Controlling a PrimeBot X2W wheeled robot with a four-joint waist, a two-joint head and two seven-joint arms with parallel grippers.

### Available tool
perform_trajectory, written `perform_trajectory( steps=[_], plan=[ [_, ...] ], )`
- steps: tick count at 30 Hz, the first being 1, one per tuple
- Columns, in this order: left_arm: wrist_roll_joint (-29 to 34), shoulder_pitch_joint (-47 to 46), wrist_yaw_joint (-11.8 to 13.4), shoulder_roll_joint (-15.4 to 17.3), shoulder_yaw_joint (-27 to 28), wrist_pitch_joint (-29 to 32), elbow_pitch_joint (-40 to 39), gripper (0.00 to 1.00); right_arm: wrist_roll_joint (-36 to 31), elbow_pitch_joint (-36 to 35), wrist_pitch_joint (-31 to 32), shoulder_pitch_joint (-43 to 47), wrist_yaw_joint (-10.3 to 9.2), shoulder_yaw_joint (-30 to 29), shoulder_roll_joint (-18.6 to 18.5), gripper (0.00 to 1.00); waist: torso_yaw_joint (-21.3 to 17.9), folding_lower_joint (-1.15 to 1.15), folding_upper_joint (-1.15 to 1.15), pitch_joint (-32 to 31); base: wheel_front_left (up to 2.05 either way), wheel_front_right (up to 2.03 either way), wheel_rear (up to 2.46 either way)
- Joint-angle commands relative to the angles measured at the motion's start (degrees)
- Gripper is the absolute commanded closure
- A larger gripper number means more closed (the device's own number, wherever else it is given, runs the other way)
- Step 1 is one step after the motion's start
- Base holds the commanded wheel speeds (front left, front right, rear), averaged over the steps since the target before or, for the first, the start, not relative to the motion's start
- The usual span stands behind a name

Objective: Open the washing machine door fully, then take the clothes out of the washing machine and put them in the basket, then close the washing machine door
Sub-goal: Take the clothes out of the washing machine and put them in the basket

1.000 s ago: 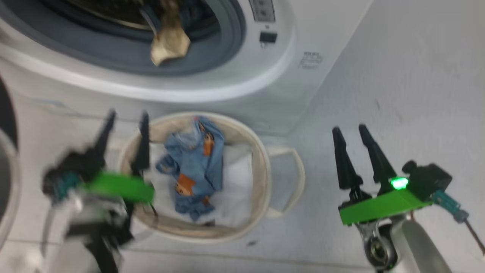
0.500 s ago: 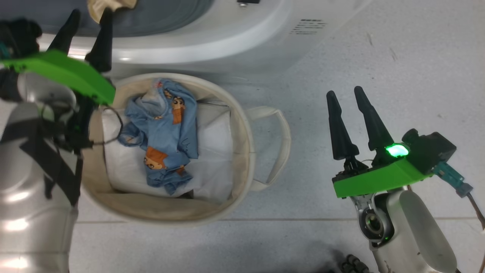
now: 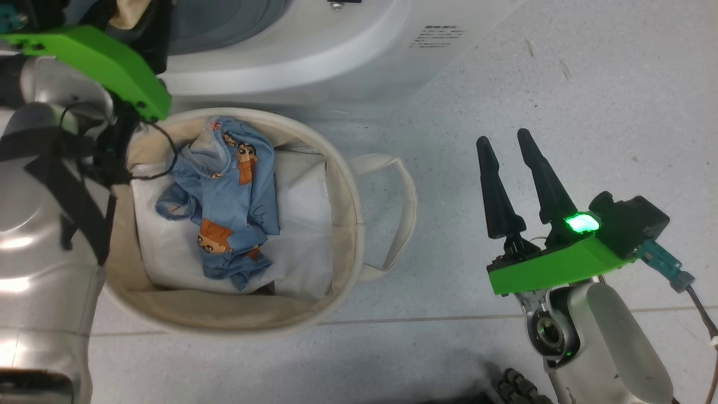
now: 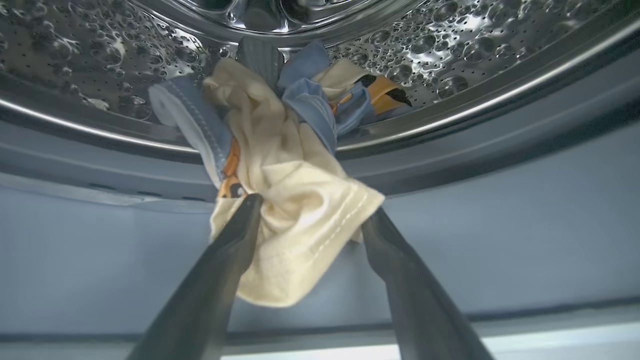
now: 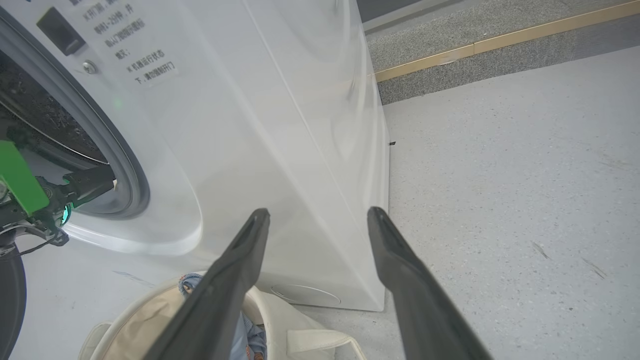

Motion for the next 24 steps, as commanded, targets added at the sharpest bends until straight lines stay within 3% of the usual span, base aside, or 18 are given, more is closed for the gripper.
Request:
perform_trajectory(
  steps=[1,7,8,9,18,24],
  plan=[
    [0.82,-2.23,-0.32,1.69,0.45,-0.80,-0.96,0.00,0.38,-1.83,-0.70,0.33,0.03,1.32,0.21,0.00,-0.10,-0.01,0.00,0.19,0.00,0.00,0.00],
    [3.08,-5.80,0.10,0.09,-1.83,-4.26,3.54,0.00,0.21,-2.18,-0.70,-0.26,0.03,1.83,0.21,0.00,-0.25,-0.01,0.00,1.37,0.00,0.00,0.00],
    [3.31,-6.33,0.08,-0.16,-2.18,-4.84,4.37,0.94,0.19,-2.25,-0.70,-0.43,0.03,1.85,0.21,0.00,-0.28,-0.01,0.00,1.54,0.00,0.00,0.00],
    [3.60,-6.79,0.05,-0.31,-2.63,-5.40,5.15,1.00,0.16,-2.29,-0.70,-0.60,0.03,1.86,0.21,0.00,-0.33,-0.01,0.00,1.67,0.00,0.00,0.00],
    [3.54,-6.12,-0.20,0.09,-3.65,-16.39,8.04,1.00,-0.11,-1.68,-0.70,-0.62,0.03,0.66,0.21,0.00,0.56,-0.01,0.00,-0.79,0.00,0.00,0.00],
    [1.78,-0.79,-0.28,0.74,-2.78,-22.90,3.67,1.00,-1.01,-0.64,-0.70,0.16,0.03,0.12,0.21,0.00,3.10,-0.01,0.00,-5.26,0.00,0.00,0.00]
  ],
)
